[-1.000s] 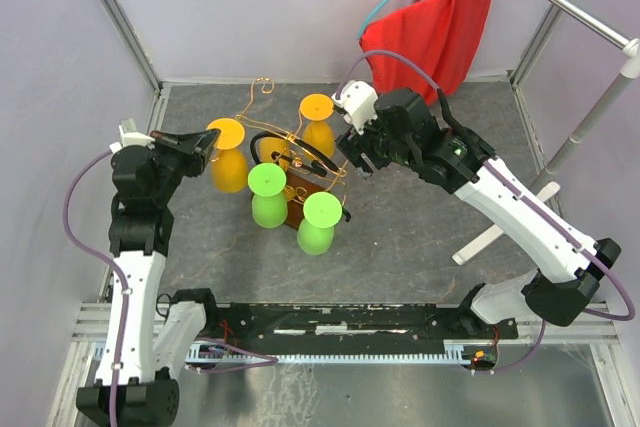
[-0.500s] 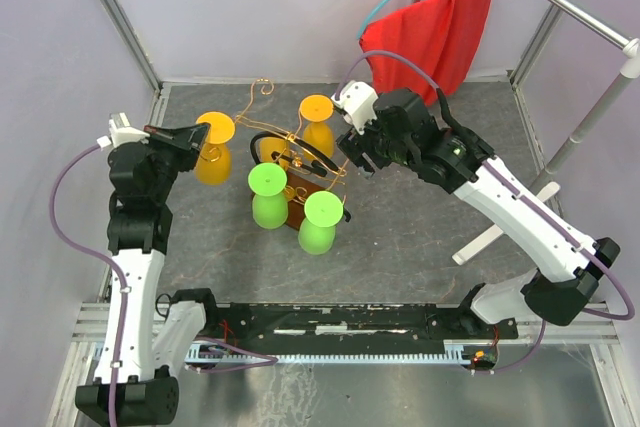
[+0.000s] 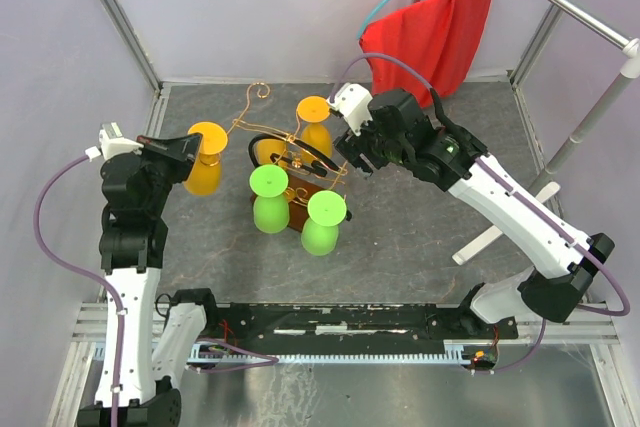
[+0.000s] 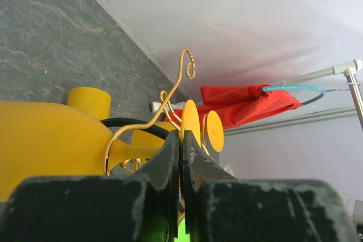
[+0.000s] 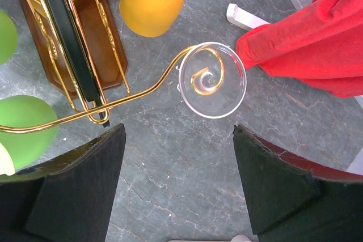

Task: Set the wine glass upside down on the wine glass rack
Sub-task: Turn the wine glass upside down at the wine rack.

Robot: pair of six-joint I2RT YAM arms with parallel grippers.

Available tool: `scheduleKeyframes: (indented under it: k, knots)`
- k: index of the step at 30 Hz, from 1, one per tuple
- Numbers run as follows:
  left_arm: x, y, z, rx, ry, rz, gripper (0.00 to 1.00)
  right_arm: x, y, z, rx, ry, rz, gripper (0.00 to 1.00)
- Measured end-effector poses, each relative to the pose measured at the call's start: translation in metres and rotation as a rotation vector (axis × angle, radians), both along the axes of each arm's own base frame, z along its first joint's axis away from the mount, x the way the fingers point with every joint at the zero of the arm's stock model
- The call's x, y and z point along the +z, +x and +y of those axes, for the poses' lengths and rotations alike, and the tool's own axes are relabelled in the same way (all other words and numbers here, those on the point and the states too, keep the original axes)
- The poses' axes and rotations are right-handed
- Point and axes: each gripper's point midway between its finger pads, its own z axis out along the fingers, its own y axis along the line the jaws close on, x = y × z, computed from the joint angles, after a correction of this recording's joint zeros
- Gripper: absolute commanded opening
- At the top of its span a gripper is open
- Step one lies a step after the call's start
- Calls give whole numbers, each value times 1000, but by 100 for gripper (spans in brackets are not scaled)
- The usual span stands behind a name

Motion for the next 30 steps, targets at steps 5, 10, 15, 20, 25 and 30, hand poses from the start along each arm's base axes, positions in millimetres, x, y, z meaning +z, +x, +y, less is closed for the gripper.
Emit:
scheduleKeyframes:
  k: [5, 10, 15, 20, 25, 30]
  knots:
    - [-1, -4, 0, 0, -1, 3, 3, 0, 0, 0, 2, -2, -1, 84]
    - [0, -11, 1, 7, 5, 1, 3, 0, 0, 0, 2, -2, -1, 84]
    - [-10, -15, 3, 22, 6, -19, 3, 0, 0, 0, 2, -2, -1, 84]
    - [-33, -21, 9, 63, -9, -13, 3, 0, 0, 0, 2, -2, -1, 84]
    - [-28, -23, 12, 81, -6, -33, 3, 0, 0, 0, 3, -2, 0, 84]
    - [-28, -21, 10, 72, -14, -33, 3, -2, 0, 1, 6, -3, 4, 84]
